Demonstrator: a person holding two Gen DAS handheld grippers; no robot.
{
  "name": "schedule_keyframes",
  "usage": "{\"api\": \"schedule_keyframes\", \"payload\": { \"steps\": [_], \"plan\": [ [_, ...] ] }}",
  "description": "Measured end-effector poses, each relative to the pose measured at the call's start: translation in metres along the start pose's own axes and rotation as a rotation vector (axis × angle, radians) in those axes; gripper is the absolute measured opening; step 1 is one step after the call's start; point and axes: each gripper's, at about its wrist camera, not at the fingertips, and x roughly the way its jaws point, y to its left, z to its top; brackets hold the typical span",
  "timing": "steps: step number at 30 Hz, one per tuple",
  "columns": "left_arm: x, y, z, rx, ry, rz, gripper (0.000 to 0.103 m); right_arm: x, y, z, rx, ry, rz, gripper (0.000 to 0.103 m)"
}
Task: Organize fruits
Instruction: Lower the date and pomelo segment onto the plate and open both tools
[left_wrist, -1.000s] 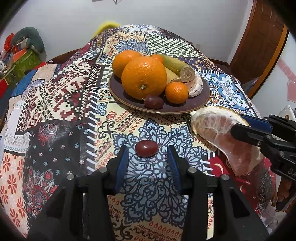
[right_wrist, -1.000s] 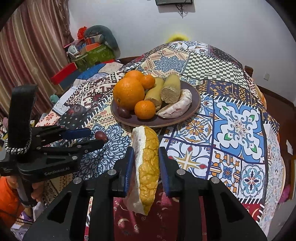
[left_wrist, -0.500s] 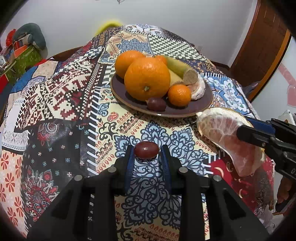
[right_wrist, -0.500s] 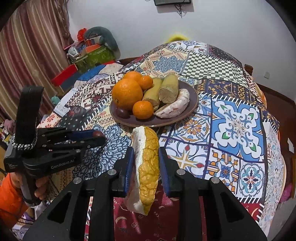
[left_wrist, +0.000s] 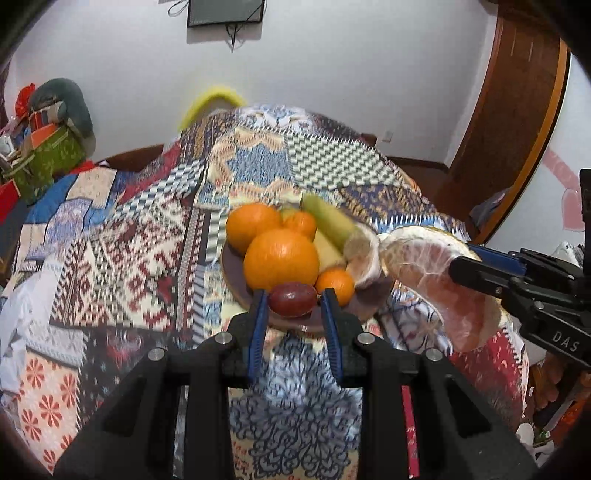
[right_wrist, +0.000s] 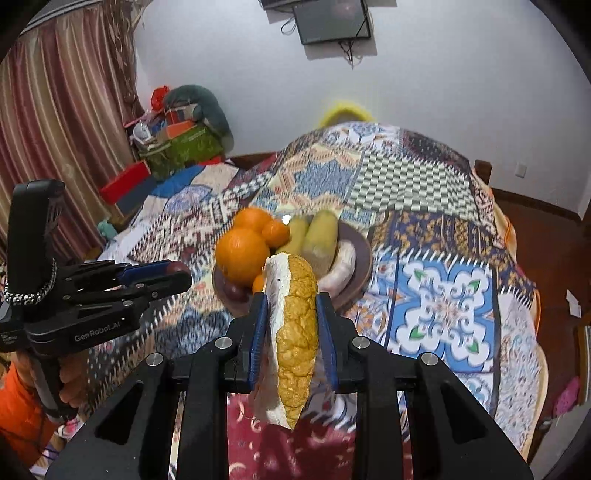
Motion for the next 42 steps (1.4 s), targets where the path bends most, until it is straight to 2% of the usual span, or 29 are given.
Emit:
{"api": "schedule_keyframes", "payload": {
  "steps": [11, 21, 32, 39, 42],
  "plan": [
    [0.021, -0.003, 0.030, 0.070, -0.021, 0.005, 0.029, 0.021, -0.008, 0.034, 0.002, -0.045, -0.012, 0.024],
    [0.053, 0.012, 0.049, 0.057, -0.002, -0.034, 0.029, 0.046, -0.012, 0.055, -0.005, -0.043, -0.033, 0.024],
    [0.084, 0.023, 0.053, 0.057, 0.047, -0.050, 0.029, 0.084, -0.010, 0.070, 0.011, -0.005, -0.023, 0.024],
    [0.093, 0.021, 0.054, 0.063, 0.053, -0.066, 0.029, 0.108, -0.013, 0.064, 0.008, 0.072, -0.016, 0.024],
    [0.092, 0.021, 0.053, 0.065, 0.045, -0.064, 0.029, 0.109, -0.010, 0.059, -0.012, 0.069, -0.023, 0.024]
  ]
}}
